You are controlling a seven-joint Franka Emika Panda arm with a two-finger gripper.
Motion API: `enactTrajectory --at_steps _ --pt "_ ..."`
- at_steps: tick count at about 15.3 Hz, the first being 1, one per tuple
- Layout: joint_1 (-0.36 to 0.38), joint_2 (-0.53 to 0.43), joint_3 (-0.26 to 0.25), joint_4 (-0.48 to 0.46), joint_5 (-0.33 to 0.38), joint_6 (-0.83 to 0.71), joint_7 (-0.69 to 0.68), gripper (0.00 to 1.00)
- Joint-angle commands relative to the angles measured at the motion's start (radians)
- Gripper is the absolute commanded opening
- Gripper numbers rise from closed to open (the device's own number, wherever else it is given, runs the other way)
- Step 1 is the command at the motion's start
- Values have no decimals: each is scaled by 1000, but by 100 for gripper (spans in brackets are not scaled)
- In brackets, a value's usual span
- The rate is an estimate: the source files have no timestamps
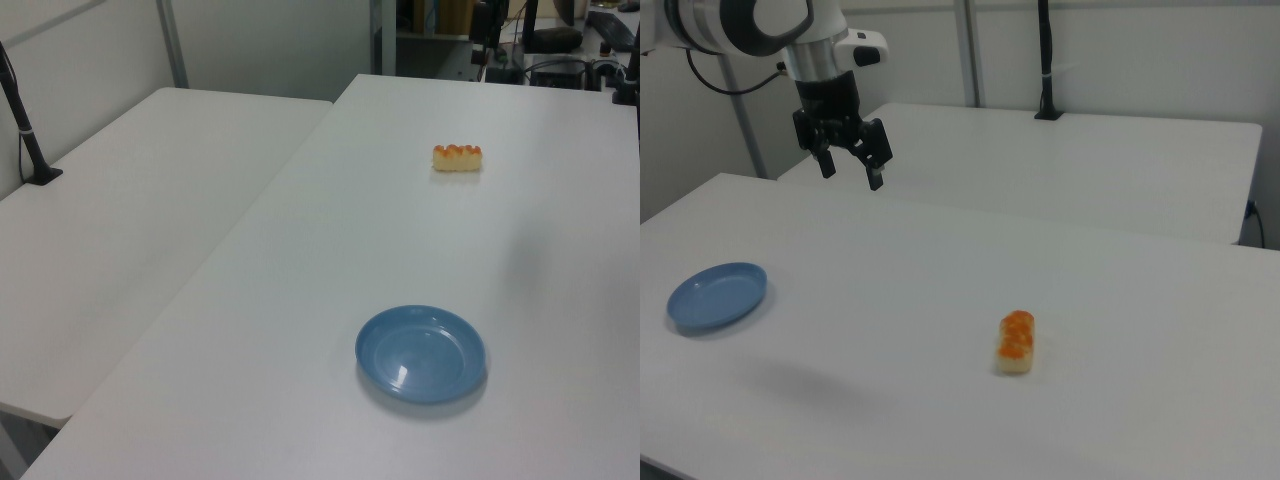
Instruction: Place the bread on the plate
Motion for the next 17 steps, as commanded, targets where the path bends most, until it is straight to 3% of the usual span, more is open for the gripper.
enactTrajectory --at_steps 1,17 --pt "11 -24 -12 -21 19 10 -5 100" --pt "13 -21 -10 -20 3 -38 -15 100"
